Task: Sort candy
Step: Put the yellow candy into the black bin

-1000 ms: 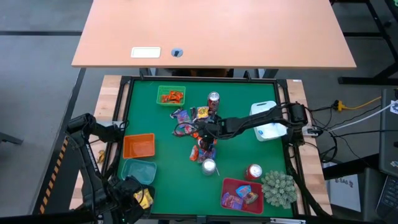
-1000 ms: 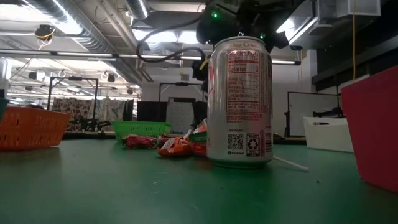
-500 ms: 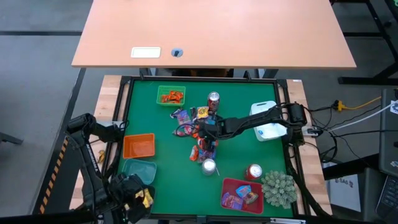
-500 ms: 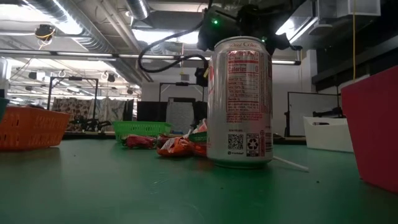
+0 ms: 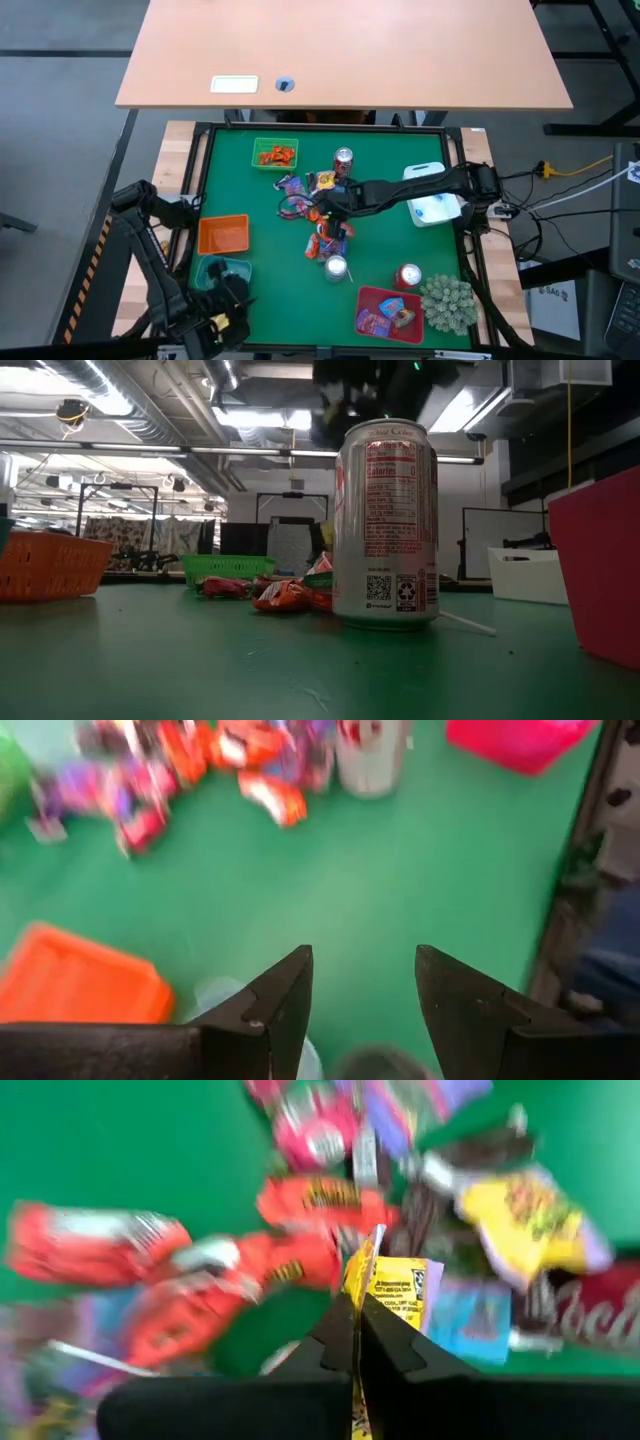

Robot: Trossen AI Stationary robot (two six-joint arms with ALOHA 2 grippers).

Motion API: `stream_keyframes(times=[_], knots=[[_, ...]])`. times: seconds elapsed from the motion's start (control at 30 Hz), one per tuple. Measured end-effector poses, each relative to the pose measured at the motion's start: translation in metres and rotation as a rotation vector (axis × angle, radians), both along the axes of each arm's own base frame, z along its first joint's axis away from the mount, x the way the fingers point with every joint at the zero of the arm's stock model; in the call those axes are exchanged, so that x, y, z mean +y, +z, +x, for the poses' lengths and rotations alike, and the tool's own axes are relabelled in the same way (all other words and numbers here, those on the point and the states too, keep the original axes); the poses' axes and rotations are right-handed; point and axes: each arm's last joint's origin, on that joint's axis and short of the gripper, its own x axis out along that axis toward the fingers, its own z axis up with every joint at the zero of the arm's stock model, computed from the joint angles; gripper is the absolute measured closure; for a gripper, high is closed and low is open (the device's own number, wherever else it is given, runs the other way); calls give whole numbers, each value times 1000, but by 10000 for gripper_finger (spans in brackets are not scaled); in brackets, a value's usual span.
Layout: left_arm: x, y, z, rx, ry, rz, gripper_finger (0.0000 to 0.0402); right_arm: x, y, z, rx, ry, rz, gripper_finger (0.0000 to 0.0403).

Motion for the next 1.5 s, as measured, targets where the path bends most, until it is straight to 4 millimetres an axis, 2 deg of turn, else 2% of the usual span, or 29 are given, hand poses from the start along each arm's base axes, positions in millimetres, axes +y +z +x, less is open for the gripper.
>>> stream_keyframes(times=[0.2, 0.4, 0.63, 0.83, 0.93, 1.33, 1.5], knots=[[16, 3, 19, -40, -66, 200, 235, 6, 39, 16, -127, 144, 129, 401], [33, 4, 37, -33, -63, 307, 235, 21, 56, 27, -269, 348, 256, 402], [50, 4, 53, 7, -45, 345, 235, 53, 63, 30, -365, 563, 217, 402], [54, 4, 63, 34, -110, 366, 235, 73, 69, 31, -444, 647, 162, 402], [54, 4, 66, 65, -157, 354, 235, 78, 72, 32, -483, 662, 141, 402], [65, 4, 74, 82, -135, 358, 237, 84, 75, 33, -528, 740, 161, 402], [67, 3, 77, 108, -138, 322, 277, 83, 75, 33, -528, 739, 161, 402]])
